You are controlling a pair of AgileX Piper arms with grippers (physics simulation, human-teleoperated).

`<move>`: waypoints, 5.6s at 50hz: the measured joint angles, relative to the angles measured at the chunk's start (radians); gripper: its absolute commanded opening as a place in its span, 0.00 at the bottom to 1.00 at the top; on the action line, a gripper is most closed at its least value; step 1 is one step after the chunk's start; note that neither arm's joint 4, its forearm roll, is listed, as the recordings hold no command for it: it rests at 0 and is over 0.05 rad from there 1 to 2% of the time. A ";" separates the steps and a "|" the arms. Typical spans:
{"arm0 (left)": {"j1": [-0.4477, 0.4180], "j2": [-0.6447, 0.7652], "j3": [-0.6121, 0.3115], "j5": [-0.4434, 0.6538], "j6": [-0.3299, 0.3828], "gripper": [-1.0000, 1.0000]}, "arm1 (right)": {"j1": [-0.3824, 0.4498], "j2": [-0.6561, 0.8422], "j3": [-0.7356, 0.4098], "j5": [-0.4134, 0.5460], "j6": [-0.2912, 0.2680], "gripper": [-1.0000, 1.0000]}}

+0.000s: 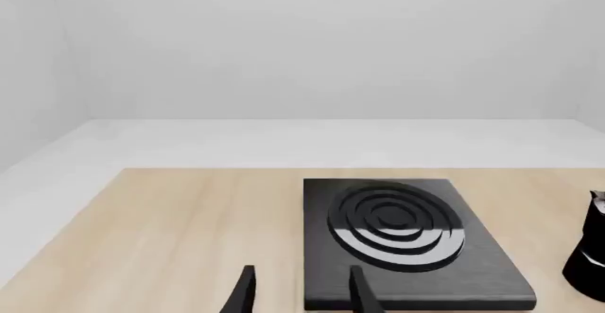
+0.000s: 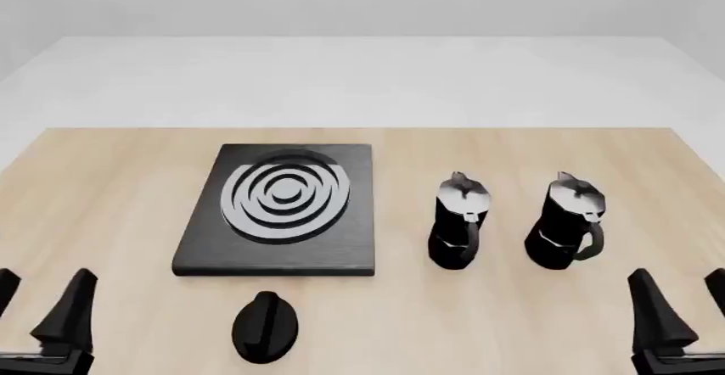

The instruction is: Put both moka pots on the stove.

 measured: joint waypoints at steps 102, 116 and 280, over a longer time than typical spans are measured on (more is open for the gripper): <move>0.000 0.006 -0.003 -0.001 0.000 1.00 | 0.317 1.035 -0.660 0.127 0.145 1.00; 0.000 0.006 -0.003 -0.001 0.000 1.00 | 0.330 1.103 -0.631 0.079 0.176 1.00; 0.000 0.006 -0.003 -0.001 0.000 1.00 | 0.709 1.698 -1.210 -0.066 -0.107 0.00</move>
